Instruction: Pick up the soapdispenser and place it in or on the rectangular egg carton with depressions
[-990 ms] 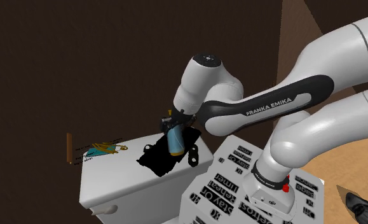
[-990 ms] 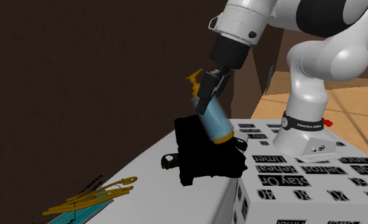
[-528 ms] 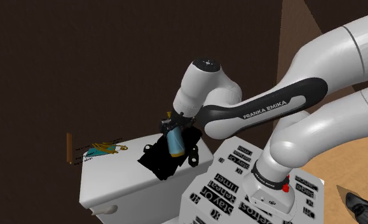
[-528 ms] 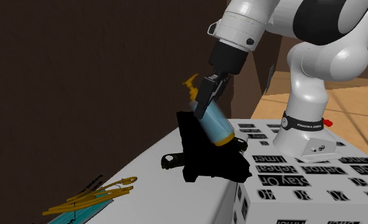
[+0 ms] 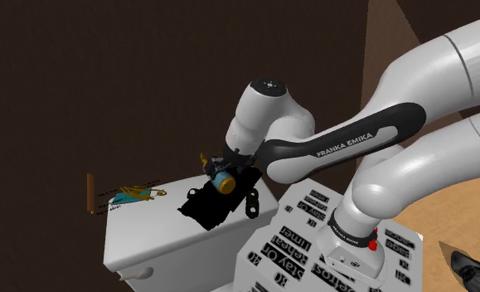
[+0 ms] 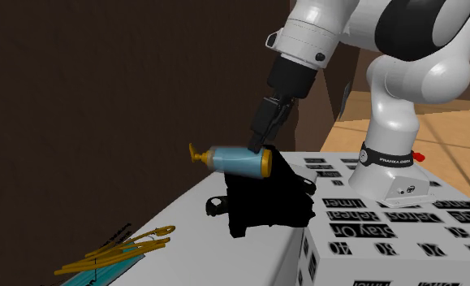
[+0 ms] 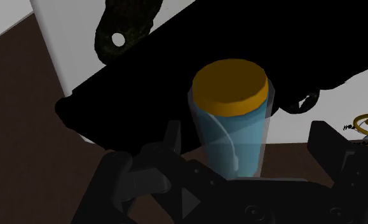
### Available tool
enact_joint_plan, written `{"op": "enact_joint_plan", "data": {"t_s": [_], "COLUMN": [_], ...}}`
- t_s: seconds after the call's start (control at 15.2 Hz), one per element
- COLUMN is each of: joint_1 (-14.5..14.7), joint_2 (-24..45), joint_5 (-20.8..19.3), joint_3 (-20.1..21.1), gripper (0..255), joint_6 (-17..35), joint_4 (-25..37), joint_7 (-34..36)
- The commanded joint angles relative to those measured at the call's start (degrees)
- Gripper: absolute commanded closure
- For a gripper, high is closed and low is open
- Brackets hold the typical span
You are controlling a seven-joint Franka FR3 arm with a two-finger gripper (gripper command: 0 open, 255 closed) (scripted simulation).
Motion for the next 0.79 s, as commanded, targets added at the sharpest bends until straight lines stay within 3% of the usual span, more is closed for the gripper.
{"op": "enact_joint_plan", "data": {"t_s": [0.0,0.26,0.73], "joint_1": [0.1,3.1,3.1], "joint_2": [-0.3,-8.3,-8.3], "joint_5": [0.1,0.9,0.9], "joint_3": [-0.3,-3.4,-3.4], "gripper": [0,0,0], "joint_6": [-0.2,-10.6,-10.6], "joint_4": [-0.1,2.1,2.1], "joint_7": [-0.2,-1.2,-1.2]}}
